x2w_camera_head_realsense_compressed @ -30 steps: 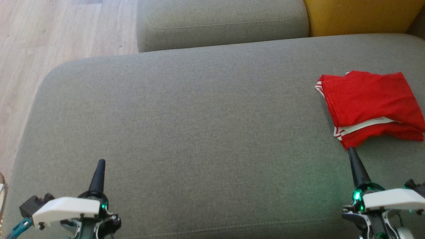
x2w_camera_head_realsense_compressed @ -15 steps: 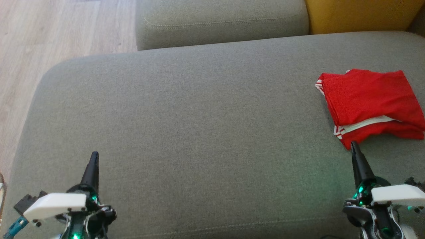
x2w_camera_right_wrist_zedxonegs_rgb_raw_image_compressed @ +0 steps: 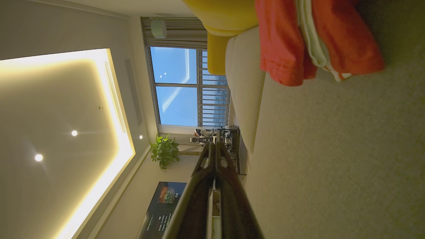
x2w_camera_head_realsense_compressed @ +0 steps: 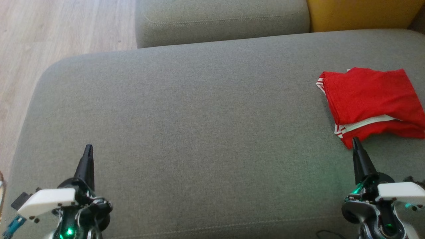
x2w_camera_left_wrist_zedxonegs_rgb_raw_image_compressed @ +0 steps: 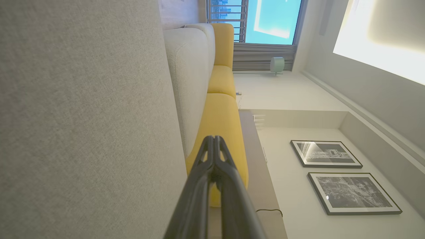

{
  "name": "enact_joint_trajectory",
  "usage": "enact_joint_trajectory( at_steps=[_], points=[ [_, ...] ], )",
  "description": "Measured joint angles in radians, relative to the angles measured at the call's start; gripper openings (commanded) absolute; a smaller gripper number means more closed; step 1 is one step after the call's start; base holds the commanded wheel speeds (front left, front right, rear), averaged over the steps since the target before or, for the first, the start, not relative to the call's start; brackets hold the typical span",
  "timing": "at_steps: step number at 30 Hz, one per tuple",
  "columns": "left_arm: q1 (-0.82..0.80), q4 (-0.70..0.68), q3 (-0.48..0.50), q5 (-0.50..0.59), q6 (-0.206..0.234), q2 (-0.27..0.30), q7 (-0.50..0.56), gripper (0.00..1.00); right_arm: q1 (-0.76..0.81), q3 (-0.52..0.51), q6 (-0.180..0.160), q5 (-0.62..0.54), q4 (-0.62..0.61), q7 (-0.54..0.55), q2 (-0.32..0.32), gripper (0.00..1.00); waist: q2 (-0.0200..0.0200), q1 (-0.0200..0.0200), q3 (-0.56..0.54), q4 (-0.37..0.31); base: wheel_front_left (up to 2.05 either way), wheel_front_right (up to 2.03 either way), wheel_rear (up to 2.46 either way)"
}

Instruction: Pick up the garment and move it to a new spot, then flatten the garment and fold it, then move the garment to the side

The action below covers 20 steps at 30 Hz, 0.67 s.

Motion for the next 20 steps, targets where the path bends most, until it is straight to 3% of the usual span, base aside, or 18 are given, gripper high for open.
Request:
enact_joint_trajectory(
  at_steps=[20],
  points=[
    [0.0, 0.0, 0.009, 0.0, 0.0, -0.003, 0.004, 0.0, 0.0, -0.001, 0.0, 0.0, 0.001, 0.0, 0.0, 0.0, 0.0, 0.0, 0.0, 0.0, 0.0, 0.0, 0.0]
  ],
)
